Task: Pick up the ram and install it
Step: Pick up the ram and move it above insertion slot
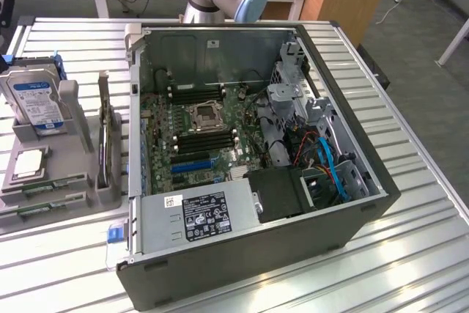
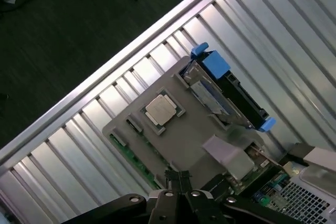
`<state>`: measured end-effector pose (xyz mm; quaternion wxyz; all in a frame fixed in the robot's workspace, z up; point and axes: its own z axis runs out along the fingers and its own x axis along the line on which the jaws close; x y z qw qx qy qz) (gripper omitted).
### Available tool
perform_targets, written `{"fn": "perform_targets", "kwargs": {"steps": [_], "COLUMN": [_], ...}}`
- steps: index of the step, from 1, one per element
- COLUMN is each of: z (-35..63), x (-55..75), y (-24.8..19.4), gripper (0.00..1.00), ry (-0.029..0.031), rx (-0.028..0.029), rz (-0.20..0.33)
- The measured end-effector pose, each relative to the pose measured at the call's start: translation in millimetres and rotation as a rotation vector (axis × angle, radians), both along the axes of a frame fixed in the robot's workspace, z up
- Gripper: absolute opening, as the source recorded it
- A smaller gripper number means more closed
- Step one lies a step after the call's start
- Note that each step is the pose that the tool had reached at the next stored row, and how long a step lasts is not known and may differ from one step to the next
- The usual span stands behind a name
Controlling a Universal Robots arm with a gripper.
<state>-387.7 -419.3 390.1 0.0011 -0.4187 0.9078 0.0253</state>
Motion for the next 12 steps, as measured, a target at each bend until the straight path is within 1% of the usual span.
{"fn": "perform_targets", "kwargs": {"steps": [3, 4, 12], "z": [-0.1, -0.2, -0.4], "x": [0.0, 0.0, 0.0], "y": [0.0, 0.0, 0.0], "gripper": [0.10, 0.10, 0.10], "ry": [-0.0001, 0.0000, 0.0000], "rx": [0.0000, 0.0000, 0.0000], "rz": [0.054, 0.083, 0.228]}}
